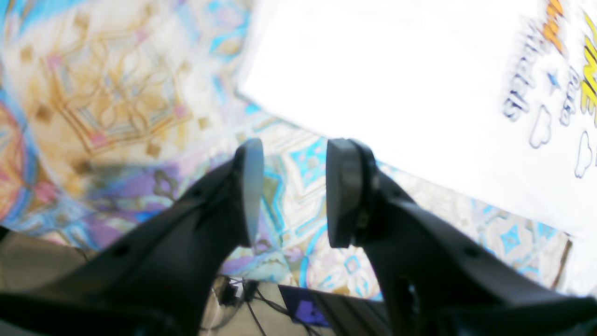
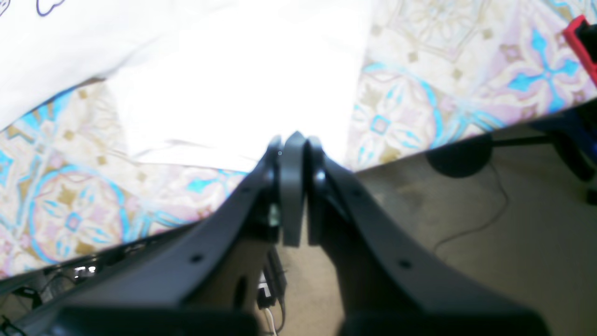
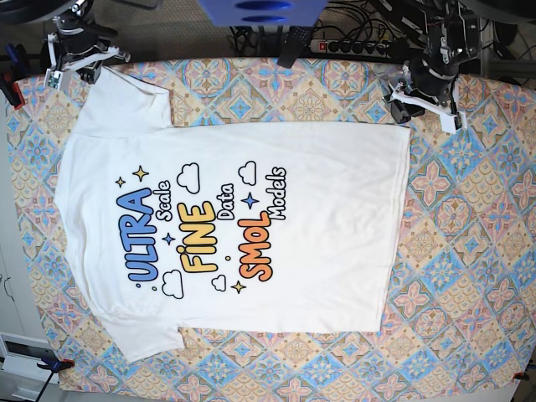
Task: Fold the T-shirt properly
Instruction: 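Lower both grippers onto the shirt's shoulder corners at the collar edge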
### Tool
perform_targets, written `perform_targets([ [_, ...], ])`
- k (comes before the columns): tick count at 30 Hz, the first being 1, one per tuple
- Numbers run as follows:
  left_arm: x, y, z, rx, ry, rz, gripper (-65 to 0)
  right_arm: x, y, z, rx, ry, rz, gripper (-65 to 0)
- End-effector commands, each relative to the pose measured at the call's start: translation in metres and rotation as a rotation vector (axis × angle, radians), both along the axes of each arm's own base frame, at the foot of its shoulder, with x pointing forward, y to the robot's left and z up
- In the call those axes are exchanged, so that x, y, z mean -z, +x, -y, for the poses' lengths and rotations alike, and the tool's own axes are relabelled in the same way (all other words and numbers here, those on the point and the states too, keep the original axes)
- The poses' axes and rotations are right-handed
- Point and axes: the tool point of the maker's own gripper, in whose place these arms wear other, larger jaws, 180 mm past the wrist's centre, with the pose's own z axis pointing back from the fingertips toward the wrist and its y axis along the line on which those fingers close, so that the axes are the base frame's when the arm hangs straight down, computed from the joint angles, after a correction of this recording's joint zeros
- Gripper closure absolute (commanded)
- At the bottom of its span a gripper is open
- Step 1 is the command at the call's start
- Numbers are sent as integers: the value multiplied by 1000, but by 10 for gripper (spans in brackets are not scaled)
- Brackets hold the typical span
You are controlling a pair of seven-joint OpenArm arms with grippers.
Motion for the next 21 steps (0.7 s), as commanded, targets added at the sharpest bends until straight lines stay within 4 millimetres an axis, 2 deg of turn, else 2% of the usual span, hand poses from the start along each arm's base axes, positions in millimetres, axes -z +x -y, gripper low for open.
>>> perform_targets([
  [1,-3,7,0,-8,-27,29,-229,-7,5,0,-12,-6,29,0],
  [6,20,17,-3,-72,-101,2,-229,-8,6,3,-8,-14,33,0],
  [9,26,24,-4,-90,-125,-1,-229,-8,6,3,-8,-14,33,0],
  [17,47,22,-8,-137,-159,-45,-229,-8,5,3,-7,-13,31,0],
  [21,65,22,-6,-169,-186,-83,-229,-8,5,3,-7,-13,31,0],
])
